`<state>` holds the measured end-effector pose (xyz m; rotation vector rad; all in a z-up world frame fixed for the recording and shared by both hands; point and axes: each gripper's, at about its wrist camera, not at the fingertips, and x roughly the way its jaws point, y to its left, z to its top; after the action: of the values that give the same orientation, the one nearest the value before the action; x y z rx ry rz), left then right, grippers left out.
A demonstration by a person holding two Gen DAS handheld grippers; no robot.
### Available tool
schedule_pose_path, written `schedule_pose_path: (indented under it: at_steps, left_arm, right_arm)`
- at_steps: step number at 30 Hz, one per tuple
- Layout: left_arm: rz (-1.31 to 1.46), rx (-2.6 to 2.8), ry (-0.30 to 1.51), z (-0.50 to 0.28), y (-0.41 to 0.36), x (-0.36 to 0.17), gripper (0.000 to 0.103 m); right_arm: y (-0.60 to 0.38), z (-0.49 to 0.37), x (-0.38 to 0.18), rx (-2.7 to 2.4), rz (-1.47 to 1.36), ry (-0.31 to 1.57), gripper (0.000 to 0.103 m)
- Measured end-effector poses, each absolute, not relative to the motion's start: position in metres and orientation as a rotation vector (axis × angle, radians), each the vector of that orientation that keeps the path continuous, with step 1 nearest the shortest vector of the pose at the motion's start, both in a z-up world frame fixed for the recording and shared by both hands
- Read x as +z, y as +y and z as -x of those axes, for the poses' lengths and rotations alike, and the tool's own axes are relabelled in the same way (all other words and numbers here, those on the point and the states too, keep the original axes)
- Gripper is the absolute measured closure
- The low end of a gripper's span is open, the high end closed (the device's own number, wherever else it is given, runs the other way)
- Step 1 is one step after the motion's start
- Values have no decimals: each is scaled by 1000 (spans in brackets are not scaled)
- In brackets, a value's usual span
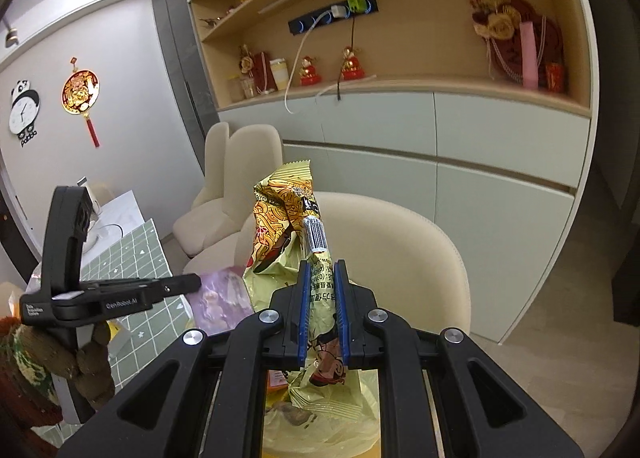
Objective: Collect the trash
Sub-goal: 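Carry the purple and gold wrappers to the bin and lower them in, then move both open tools back over the remaining wrappers on the table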
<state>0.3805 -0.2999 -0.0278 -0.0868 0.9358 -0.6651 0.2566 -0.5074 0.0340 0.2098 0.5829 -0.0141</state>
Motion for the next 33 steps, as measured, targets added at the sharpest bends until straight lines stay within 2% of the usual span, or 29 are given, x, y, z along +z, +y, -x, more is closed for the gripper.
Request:
schedule_pose_path:
  at_steps: [3,5,6,7,18,24,25,26,28,33]
  left_arm:
    - [119,-669,946,-389,-298,-34,99]
    - [145,-672,957,-393,-295,-35,84]
    - [154,-667,958,-395,-294,-35,72]
    - [164,-658,950,-395,-290,-33,69]
    - [136,-522,889,-368,-225,-16,63]
    - [160,-426,914,-348,-175,-18,62]
    - [173,-405,921,-344,-163,-20,62]
    - [181,-392,925,-342,-156,-21,62]
    - [201,-355,932,-334,-137,-21,62]
    - [239,-257,928,-311,-83,-18,62]
  right_arm:
    - [-508,-267,26,-4,-224,597,90]
    - [-507,-275,21,4,-231,610,90]
    - [-505,-277,19,7,-233,615,90]
    - [-503,-280,17,12,-232,620,90]
    - [-464,-318,-16,75,-165,724,90]
    - [-452,-330,-39,87,-205,798,89]
    - [-451,-330,-40,83,-210,796,85]
    - [-448,-327,-40,67,-203,790,74]
    - [-444,-326,-40,56,-189,780,63]
    - [-432,-314,-33,23,-177,781,62]
